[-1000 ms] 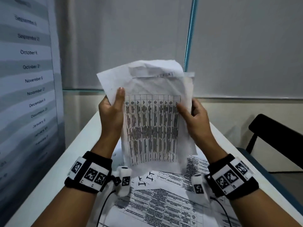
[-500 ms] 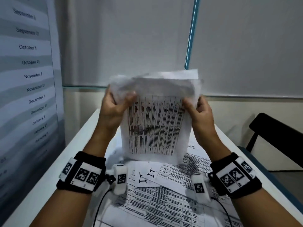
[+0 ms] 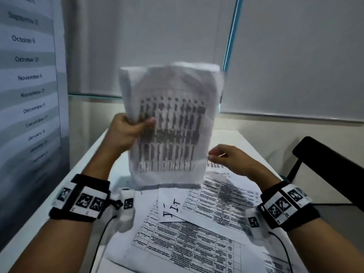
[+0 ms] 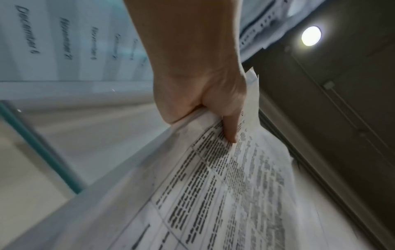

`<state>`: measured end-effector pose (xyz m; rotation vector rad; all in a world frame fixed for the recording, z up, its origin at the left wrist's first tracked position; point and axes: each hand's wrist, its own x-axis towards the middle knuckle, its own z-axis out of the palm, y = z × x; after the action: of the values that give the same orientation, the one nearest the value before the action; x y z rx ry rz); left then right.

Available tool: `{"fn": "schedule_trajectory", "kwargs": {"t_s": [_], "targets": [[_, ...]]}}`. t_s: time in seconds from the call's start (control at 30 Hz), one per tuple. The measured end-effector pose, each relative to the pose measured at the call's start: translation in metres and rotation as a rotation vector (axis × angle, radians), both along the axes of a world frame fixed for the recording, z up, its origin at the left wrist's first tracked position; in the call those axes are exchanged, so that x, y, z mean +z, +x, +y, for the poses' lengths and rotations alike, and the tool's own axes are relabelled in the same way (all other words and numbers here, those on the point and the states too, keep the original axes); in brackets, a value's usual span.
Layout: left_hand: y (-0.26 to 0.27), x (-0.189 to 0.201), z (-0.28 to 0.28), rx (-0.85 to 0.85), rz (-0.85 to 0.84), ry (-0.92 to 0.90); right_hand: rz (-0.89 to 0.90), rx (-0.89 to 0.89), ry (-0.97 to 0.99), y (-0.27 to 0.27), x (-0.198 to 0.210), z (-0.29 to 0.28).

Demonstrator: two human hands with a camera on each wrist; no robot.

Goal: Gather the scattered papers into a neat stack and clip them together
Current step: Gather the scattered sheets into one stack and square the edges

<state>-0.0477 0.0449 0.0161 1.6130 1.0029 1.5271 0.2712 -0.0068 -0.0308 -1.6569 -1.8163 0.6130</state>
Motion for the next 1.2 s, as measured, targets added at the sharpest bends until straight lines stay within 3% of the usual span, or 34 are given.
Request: {"fn": "schedule_trajectory", "kwargs": {"t_s": [0.07, 0.17, 0.37, 0.47, 0.7, 0.83, 0.97, 1.1, 1.2], "targets": [[-0.018, 0.009, 0.004, 0.057, -0.061, 0.020, -0.287, 0.001, -0.106, 0.013, -0.012, 0.006], [-0.033, 0.019, 0.004, 0.068, -0.103, 0.044, -0.493, 0.039, -0.253, 0.018, -0.023, 0.012], [-0.048, 0.023, 0.002, 0.087, -0.142, 0.050, -0.631, 0.111, -0.500, 0.007, -0.039, 0.027], [-0.054, 0.028, 0.001, 0.114, -0.149, 0.070, -0.574, 0.155, -0.523, 0.002, -0.041, 0.030], [-0.060, 0.029, -0.005, 0.128, -0.104, 0.059, -0.796, 0.198, -0.268, -0.007, -0.040, 0.025], [-0.068, 0.026, -0.006, 0.133, -0.120, 0.082, -0.527, 0.156, -0.167, -0.003, -0.001, 0.019], [-0.072, 0.026, -0.005, 0.145, -0.111, 0.082, -0.373, 0.298, -0.249, -0.008, 0.037, 0.008], [-0.073, 0.028, -0.005, 0.147, -0.092, 0.093, -0.577, 0.365, -0.344, -0.034, 0.038, 0.014], [-0.073, 0.027, -0.005, 0.142, -0.105, 0.103, -0.851, 0.402, -0.299, -0.057, 0.020, 0.029]]}}
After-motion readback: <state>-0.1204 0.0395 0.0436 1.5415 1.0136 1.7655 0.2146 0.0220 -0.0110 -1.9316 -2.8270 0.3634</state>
